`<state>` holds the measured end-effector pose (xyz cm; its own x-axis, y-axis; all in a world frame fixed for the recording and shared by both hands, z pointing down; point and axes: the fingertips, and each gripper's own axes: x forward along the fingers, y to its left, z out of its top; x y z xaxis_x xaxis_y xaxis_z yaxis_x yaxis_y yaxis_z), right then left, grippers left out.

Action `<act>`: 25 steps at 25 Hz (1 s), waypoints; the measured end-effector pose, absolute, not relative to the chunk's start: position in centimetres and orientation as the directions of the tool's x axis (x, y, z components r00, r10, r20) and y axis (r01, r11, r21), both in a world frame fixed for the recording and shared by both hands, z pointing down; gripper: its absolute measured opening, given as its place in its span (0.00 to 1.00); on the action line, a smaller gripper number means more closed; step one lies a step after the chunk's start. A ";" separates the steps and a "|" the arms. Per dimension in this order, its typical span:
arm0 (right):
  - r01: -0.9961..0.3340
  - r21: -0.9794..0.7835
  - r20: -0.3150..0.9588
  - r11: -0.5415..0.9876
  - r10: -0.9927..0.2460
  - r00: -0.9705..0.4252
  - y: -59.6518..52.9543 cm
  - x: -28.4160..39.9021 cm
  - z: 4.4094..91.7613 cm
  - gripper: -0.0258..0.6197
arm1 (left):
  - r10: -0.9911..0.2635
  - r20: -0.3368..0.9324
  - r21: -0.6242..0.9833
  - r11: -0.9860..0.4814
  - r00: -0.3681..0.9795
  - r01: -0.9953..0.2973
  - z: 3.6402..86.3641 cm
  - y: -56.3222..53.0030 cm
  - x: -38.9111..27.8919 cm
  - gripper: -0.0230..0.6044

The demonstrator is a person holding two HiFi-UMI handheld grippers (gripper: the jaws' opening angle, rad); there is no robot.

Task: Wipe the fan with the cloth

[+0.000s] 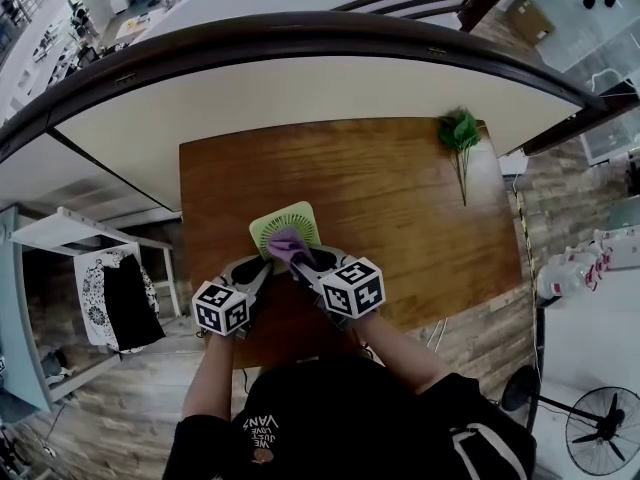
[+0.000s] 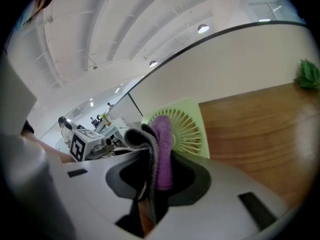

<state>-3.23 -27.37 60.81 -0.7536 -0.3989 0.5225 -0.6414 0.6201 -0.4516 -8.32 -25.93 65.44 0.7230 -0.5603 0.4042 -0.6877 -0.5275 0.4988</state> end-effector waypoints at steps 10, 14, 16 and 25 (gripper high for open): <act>-0.768 -0.443 0.546 0.463 -0.540 -0.641 -29.9 4.7 61.5 0.20 | -0.544 0.414 0.494 -0.540 0.730 -0.682 65.5 -25.9 -8.3 0.16; -0.806 -0.429 0.562 0.408 -0.578 -0.591 -30.3 6.6 61.9 0.19 | -0.540 0.415 0.493 -0.543 0.732 -0.680 65.5 -25.8 -8.3 0.16; -0.815 -0.425 0.566 0.395 -0.587 -0.579 -30.1 7.0 62.0 0.19 | -0.537 0.417 0.494 -0.543 0.733 -0.679 65.5 -25.8 -8.3 0.16; -0.664 -0.468 0.491 0.583 -0.454 -0.744 -25.5 1.5 60.9 0.20 | -0.603 0.336 0.506 -0.533 0.724 -0.678 62.7 -27.3 -10.2 0.17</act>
<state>1.50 -25.54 60.87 -0.7439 -0.4537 0.4907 -0.6643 0.5826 -0.4684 -10.15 -27.25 62.71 0.7238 -0.6029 0.3355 -0.6784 -0.5329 0.5058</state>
